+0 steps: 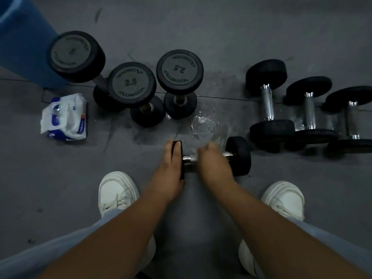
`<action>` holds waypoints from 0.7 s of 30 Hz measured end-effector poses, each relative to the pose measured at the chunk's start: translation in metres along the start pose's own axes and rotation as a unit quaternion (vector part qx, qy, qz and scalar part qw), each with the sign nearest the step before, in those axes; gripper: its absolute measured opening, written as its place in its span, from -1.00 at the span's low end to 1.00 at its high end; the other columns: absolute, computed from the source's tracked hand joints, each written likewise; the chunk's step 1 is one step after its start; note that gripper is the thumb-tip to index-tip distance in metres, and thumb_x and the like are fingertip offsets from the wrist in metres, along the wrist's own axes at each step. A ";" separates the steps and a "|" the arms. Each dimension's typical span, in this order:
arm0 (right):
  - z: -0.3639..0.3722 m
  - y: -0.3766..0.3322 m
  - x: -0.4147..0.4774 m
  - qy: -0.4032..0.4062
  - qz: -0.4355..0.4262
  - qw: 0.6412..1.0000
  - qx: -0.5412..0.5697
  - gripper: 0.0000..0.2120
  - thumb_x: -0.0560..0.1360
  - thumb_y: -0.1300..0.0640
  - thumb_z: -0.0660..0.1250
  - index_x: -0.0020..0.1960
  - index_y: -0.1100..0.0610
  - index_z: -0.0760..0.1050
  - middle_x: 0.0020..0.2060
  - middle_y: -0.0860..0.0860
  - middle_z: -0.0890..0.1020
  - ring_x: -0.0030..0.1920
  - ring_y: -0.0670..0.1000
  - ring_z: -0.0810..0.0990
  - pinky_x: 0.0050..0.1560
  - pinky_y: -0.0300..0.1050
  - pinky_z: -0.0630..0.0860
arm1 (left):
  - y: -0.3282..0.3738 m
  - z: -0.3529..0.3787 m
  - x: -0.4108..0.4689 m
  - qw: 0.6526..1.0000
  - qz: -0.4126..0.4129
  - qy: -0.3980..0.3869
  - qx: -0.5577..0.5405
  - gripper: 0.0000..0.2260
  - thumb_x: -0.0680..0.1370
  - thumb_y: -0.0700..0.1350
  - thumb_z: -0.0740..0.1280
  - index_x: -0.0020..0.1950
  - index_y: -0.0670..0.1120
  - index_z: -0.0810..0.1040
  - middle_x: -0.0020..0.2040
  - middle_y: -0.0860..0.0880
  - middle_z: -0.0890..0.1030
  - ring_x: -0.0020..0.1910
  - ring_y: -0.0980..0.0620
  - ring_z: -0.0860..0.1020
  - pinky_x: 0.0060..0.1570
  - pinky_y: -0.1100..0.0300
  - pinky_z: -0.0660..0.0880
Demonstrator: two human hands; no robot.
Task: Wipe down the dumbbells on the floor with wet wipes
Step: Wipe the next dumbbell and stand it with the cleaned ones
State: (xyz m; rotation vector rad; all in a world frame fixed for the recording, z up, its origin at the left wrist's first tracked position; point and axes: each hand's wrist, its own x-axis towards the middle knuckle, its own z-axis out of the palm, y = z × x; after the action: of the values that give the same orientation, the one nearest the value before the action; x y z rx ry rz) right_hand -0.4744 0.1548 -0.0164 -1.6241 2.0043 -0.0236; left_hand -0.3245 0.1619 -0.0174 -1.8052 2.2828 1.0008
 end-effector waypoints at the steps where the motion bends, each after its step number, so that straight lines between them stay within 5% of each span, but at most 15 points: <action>1: -0.002 0.006 0.001 0.023 0.037 0.999 -0.017 -0.76 0.62 0.15 0.12 0.17 0.19 0.51 0.12 0.15 0.43 0.05 0.18 0.57 0.08 0.00 0.49 | -0.001 0.000 0.000 1.000 -0.002 0.001 -0.002 0.00 0.41 -0.16 0.48 0.61 -0.04 -0.17 0.58 0.01 -0.27 0.39 -0.22 0.38 0.20 0.00 0.44; 3: -0.001 -0.005 -0.005 0.038 0.060 0.997 -0.027 -0.73 0.63 0.14 0.11 0.18 0.21 0.51 0.16 0.16 0.42 0.03 0.19 0.58 0.07 0.01 0.49 | -0.001 0.002 -0.001 1.000 0.000 0.007 0.000 0.00 0.40 -0.17 0.49 0.61 -0.04 -0.15 0.58 0.00 -0.27 0.36 -0.23 0.41 0.16 0.00 0.47; 6: 0.003 -0.016 -0.013 -0.011 -0.030 0.999 0.006 -0.76 0.60 0.19 0.13 0.18 0.19 0.49 0.12 0.13 0.42 0.05 0.17 0.55 0.04 0.01 0.48 | -0.001 0.005 -0.001 1.000 0.007 0.005 0.010 0.00 0.41 -0.16 0.49 0.61 -0.05 -0.17 0.58 -0.02 -0.28 0.31 -0.24 0.45 0.13 0.02 0.47; 10: -0.006 0.015 0.003 0.047 0.068 0.997 -0.007 -0.74 0.62 0.10 0.13 0.14 0.20 0.51 0.09 0.15 0.46 0.05 0.20 0.57 0.04 0.01 0.50 | -0.002 0.001 0.006 1.000 -0.003 0.005 0.005 -0.03 0.41 -0.14 0.47 0.61 -0.05 -0.14 0.59 -0.03 -0.25 0.26 -0.24 0.48 0.13 0.05 0.46; 15: 0.005 -0.015 -0.015 -0.014 -0.037 0.996 0.074 -0.75 0.60 0.17 0.15 0.22 0.13 0.50 0.09 0.14 0.51 0.08 0.18 0.56 0.04 -0.03 0.48 | -0.001 -0.004 0.011 1.000 0.002 -0.009 -0.002 -0.04 0.39 -0.17 0.47 0.61 -0.07 -0.10 0.59 -0.06 -0.22 0.21 -0.25 0.50 0.08 0.07 0.46; 21: 0.019 -0.019 -0.016 0.077 0.057 0.979 0.178 -0.78 0.48 0.31 0.24 0.02 0.18 0.62 -0.05 0.17 0.56 -0.05 0.16 0.56 0.00 -0.13 0.43 | 0.000 -0.007 0.013 1.000 0.003 -0.013 -0.007 -0.06 0.40 -0.19 0.44 0.60 -0.08 -0.09 0.59 -0.06 -0.22 0.17 -0.24 0.53 0.00 0.09 0.45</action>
State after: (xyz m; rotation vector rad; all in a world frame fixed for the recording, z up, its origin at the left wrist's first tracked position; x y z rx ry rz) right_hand -0.4475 0.1703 -0.0189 -1.3126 2.0605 -0.4521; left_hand -0.3264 0.1470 -0.0173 -1.7812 2.2724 1.0380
